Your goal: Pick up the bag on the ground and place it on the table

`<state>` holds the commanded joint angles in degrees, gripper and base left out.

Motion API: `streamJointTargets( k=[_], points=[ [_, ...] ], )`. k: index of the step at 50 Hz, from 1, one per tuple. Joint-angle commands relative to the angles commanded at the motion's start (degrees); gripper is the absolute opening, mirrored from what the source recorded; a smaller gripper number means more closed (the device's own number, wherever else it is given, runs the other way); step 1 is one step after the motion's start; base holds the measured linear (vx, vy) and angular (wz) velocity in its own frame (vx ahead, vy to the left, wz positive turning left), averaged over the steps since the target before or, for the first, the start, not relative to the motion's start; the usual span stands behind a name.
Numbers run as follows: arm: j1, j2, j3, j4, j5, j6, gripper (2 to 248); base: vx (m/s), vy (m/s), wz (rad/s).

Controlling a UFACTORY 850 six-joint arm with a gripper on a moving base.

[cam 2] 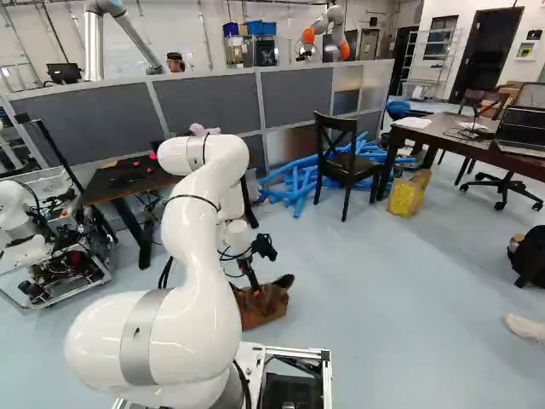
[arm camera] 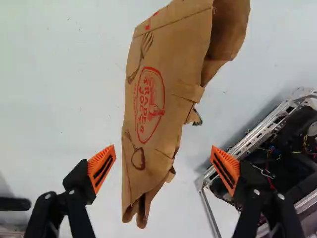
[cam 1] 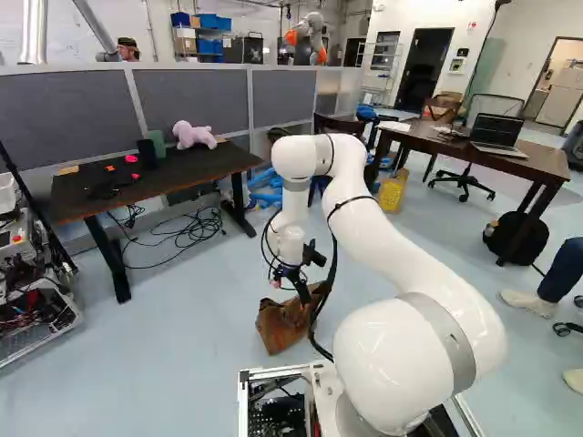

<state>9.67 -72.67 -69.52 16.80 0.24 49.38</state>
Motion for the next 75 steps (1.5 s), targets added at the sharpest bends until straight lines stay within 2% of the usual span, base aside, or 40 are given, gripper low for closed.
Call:
streamJointTargets(
  k=[27, 40, 60, 61, 65, 66, 70, 71, 75],
  points=[
    [0.0, -6.0, -5.2, 0.0, 0.0, 15.6, 247, 0.000, 0.000, 0.000],
    [0.0, -8.5, -7.5, 0.0, 0.0, 16.8, 247, 0.000, 0.000, 0.000],
    [0.0, -8.9, -7.8, 0.0, 0.0, 16.8, 247, 0.000, 0.000, 0.000],
    [0.0, -8.9, -7.8, 0.0, 0.0, 16.8, 215, 0.000, 0.000, 0.000],
    [0.0, -8.9, -7.8, 0.0, 0.0, 16.8, 215, 0.000, 0.000, 0.000],
    [0.0, -8.9, -7.8, 0.0, 0.0, 16.8, 178, 0.000, 0.000, 0.000],
    [0.0, -8.9, -7.8, 0.0, 0.0, 16.8, 178, 0.000, 0.000, 0.000],
    [0.0, -8.9, -7.8, 0.0, 0.0, 16.8, 140, 0.000, 0.000, 0.000],
    [0.0, -8.9, -7.8, 0.0, 0.0, 16.8, 140, 0.000, 0.000, 0.000]
  ],
)
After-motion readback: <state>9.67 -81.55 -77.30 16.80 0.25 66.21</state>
